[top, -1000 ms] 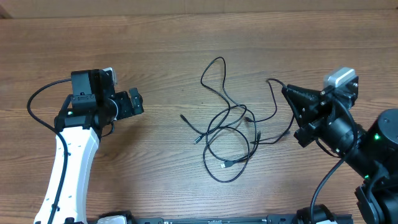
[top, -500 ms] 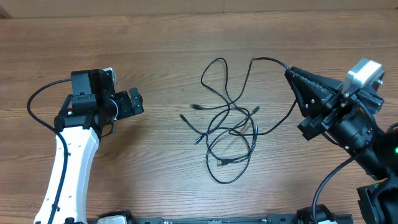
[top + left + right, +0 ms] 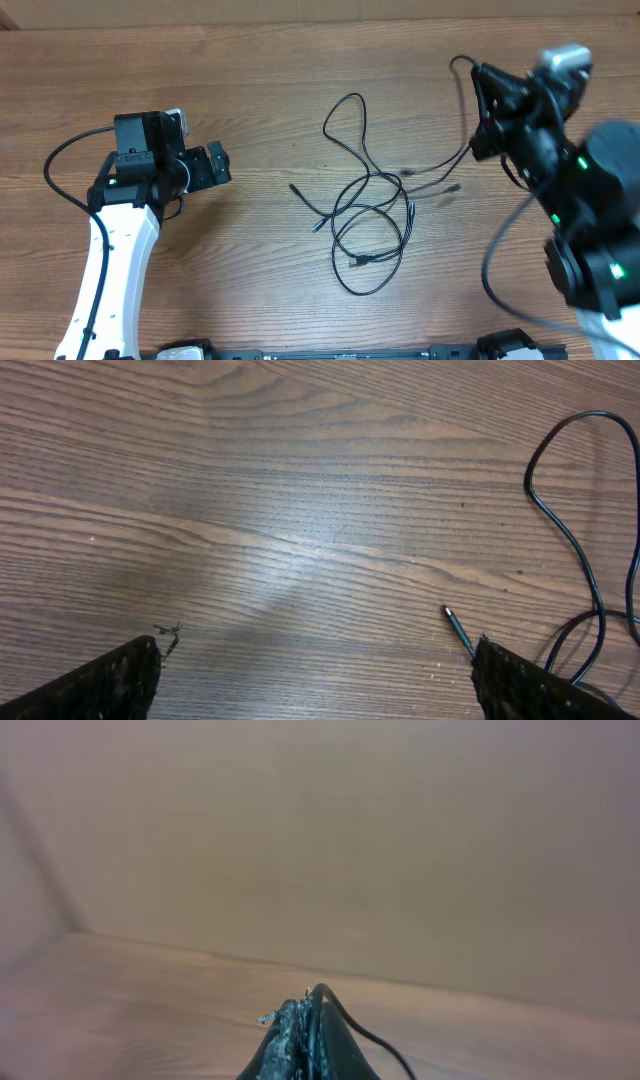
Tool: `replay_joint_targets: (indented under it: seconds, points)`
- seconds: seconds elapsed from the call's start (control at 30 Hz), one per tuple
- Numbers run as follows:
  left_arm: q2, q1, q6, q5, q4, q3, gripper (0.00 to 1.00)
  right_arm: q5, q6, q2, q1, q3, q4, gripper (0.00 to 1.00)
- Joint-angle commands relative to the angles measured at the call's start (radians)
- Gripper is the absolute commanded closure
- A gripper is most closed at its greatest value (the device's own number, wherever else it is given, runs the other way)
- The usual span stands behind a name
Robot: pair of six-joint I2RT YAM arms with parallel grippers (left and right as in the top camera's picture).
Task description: Untangle cables
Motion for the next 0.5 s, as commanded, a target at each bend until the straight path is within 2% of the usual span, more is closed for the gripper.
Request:
replay_joint_targets:
  seconds: [0.0,0.2,0.4,0.47]
  points:
    - [-0.009,-0.002,0.022,-0.009,0.002,0.004,0.0,0.178,0.01,0.103,0.004,0.026,0.042,0.96]
    - [-0.009,-0.002,0.022,-0.009,0.002,0.004,0.0,0.18,0.01,0.312,-0.018,0.026,0.233,0.96]
    - [-0.009,-0.002,0.022,-0.009,0.002,0.004,0.01,0.161,0.014,0.433,-0.018,0.026,0.449,0.96]
    - [-0.009,-0.002,0.022,-0.009,0.002,0.004,0.0,0.147,0.06,0.463,-0.018,0.026,0.528,0.96]
